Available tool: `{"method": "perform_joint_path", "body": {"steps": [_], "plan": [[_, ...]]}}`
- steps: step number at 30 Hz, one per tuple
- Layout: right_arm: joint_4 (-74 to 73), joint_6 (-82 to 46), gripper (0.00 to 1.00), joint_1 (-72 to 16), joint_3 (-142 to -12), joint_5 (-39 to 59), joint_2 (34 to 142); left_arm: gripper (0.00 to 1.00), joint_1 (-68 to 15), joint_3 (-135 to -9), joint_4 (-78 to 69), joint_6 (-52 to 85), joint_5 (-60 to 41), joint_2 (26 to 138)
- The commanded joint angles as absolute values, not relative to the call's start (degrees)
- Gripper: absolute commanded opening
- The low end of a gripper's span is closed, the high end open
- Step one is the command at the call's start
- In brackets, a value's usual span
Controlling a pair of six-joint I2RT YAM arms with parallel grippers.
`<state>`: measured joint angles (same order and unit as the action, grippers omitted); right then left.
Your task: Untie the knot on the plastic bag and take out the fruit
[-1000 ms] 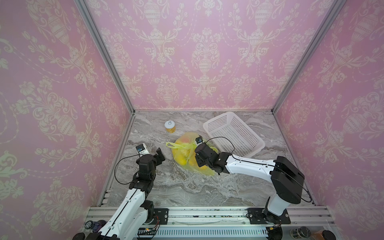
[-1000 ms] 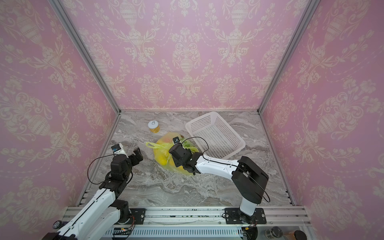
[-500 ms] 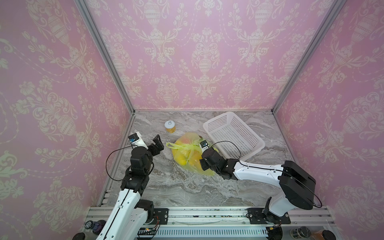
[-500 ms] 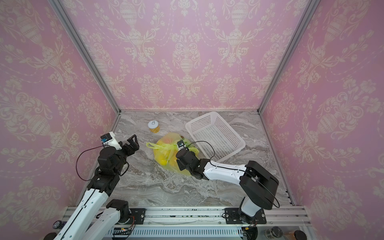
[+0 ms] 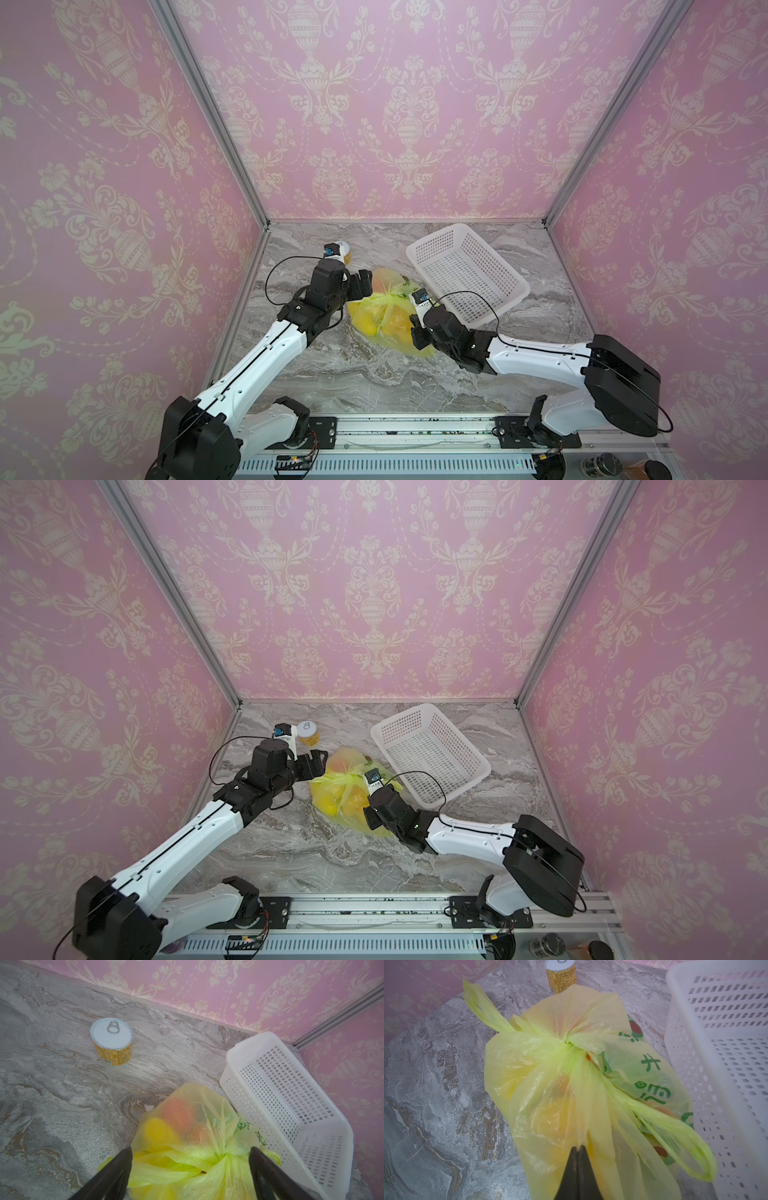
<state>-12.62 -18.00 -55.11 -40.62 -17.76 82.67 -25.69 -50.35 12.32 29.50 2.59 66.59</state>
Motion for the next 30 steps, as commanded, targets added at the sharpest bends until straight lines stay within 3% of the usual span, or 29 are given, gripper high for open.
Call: {"method": "perform_joint_path", "body": {"steps": [1,5,10,19,21,26,30], "plan": [[-14.1,-17.1,0.0,-55.1,-39.7,-16.6,81.6,0.9,-29.3,-53.7,15.6,26.6,6.3,70.3],[-15.1,-16.5,0.0,-55.5,-39.2,-16.6,81.2,0.9,-34.4,-58.3,18.5,24.4,11.6,77.3],[-14.9,-17.1,0.0,-55.9,-38.2,-17.7,79.8,0.83,-34.9,-62.6,20.5,24.4,12.2,84.3],[-16.0,-16.7,0.0,-56.2,-38.5,-17.2,80.7,0.83,-35.2,-64.7,20.4,24.0,12.6,91.2],[-15.9,-16.7,0.0,-56.5,-38.8,-17.2,81.0,0.74,-35.2,-65.6,20.7,23.6,12.7,92.8],[-17.1,-17.3,0.0,-56.9,-37.8,-17.7,80.8,0.29,-35.2,-66.1,19.8,23.0,13.9,93.6],[-18.6,-17.1,0.0,-57.0,-37.1,-17.6,80.6,0.0,-35.2,-64.9,20.0,22.8,17.1,91.9]]}}
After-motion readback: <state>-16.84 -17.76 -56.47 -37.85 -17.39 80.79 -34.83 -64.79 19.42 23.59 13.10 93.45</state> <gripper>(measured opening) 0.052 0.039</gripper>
